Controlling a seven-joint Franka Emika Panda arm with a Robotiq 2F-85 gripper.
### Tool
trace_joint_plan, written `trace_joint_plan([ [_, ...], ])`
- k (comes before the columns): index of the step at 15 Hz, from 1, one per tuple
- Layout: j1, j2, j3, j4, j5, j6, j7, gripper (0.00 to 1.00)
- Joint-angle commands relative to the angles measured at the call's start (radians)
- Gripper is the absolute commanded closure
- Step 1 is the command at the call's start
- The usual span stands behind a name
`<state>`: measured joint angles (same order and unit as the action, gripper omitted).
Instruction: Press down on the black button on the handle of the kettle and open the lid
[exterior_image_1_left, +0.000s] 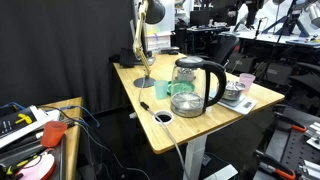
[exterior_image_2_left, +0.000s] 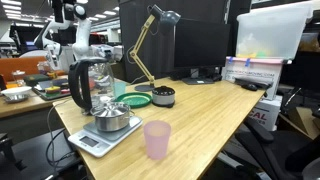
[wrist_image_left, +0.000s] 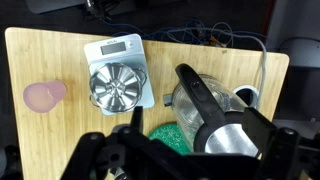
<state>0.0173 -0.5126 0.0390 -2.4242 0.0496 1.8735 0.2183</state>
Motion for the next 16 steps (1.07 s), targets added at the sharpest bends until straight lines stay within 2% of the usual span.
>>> trace_joint_plan([
  [1, -0.01, 0.0, 0.008, 0.002, 0.004, -0.002, -0.004, 0.0],
  [11, 0.003, 0.013, -0.022, -0.037, 0.058, 0.005, -0.071, 0.0],
  [16, -0.013, 0.045, -0.002, -0.052, 0.005, 0.023, -0.077, 0.0],
])
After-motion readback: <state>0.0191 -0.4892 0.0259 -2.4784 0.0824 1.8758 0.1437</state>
